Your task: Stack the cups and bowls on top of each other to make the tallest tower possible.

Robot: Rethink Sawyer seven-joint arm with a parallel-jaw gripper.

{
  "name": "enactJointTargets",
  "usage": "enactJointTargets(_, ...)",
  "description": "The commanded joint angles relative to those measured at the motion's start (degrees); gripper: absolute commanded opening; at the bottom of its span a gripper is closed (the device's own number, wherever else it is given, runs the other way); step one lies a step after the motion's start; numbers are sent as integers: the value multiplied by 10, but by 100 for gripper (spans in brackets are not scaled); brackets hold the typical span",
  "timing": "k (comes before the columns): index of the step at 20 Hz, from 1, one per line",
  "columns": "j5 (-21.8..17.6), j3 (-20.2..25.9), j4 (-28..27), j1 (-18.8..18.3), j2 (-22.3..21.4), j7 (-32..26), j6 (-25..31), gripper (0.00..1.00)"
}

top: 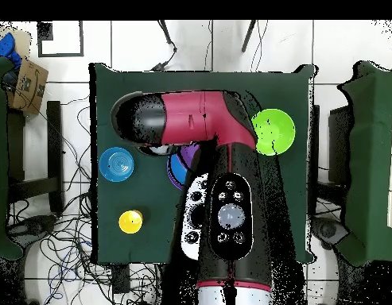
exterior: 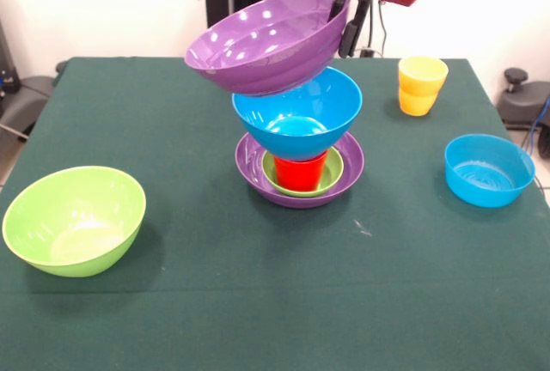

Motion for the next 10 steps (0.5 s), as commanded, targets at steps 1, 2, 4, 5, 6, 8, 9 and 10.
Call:
enactJointTargets(1,19,-16,27,14,6,95,67,0)
enactJointTargets(2,22,-19,25,14,9,92,72,0)
enactJointTargets(4,19,-28,18,20,23,101,66,0)
enactJointTargets(5,18,-31,16,23,33,107,57,0)
enactJointTargets(6,19,-34,16,27,39,113,49,0)
enactJointTargets(8,25,-35,14,33,49,121,42,0)
enactJointTargets(9,29,-36,10,36,53,124,44,0)
enactJointTargets(10,31,-38,7,39,55,124,48,0)
